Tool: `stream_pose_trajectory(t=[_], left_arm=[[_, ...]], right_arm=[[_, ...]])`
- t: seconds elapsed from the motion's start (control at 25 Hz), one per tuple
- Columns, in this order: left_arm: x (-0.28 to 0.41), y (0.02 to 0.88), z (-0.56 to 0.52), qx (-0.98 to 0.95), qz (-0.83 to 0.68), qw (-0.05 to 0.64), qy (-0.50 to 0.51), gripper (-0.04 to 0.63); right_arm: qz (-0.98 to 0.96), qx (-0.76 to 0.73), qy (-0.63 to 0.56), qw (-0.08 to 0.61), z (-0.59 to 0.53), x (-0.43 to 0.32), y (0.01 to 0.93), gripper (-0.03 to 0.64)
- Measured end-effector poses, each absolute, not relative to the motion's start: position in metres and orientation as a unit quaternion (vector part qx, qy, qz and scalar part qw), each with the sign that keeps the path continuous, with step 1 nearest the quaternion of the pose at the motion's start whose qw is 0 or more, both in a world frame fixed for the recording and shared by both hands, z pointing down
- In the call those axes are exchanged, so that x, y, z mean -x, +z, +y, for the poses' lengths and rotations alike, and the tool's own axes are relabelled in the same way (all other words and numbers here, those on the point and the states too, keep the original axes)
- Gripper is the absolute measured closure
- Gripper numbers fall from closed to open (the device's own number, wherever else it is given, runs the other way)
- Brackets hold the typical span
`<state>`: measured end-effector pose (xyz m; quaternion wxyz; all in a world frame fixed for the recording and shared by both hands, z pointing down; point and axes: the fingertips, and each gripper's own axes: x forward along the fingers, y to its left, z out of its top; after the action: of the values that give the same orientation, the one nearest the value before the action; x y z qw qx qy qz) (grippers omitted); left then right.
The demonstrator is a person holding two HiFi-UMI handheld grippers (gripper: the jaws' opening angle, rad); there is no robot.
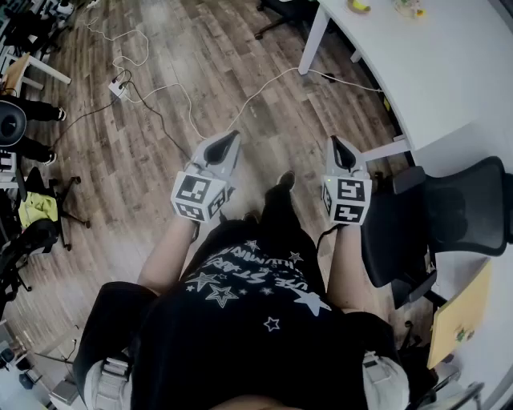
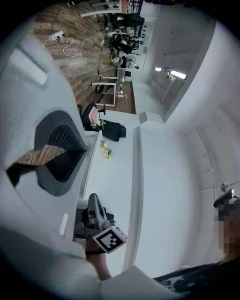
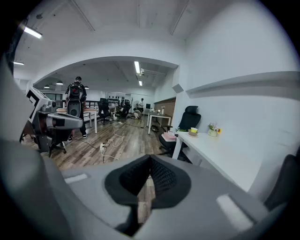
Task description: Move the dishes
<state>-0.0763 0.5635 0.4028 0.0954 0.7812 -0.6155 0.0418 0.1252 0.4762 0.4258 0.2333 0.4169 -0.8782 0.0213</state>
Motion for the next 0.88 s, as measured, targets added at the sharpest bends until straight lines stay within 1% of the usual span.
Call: stream_pose_trajectory(t=[0.24, 0.52, 0.8, 0.84, 0.88], left_arm=[[0.082, 0.398, 0.569, -0.773, -0.626, 0.097, 0.034, 0.584], [0.079, 0.412, 0.58, -0.769, -0.627, 0.119, 0.036, 0.584], [0.083, 0.415, 0.541, -0.766, -0.629, 0.123, 0.036, 0.584], [0.084, 0.414, 0.531, -0.766, -0.631, 0.123, 0.035, 0.584], [0.084, 0.413, 0.52, -0.765, -0.632, 0.123, 0.036, 0.584]], right_arm=[[-0.882, -0.409, 0.016, 0.233, 0.481, -0.12, 0.423, 0.614], [-0.882, -0.407, 0.025, 0.235, 0.482, -0.123, 0.429, 0.614], [-0.889, -0.411, 0.028, 0.198, 0.439, -0.122, 0.423, 0.612], [-0.89, -0.411, 0.03, 0.197, 0.427, -0.121, 0.425, 0.566], [-0.89, -0.41, 0.034, 0.197, 0.414, -0.12, 0.427, 0.499]])
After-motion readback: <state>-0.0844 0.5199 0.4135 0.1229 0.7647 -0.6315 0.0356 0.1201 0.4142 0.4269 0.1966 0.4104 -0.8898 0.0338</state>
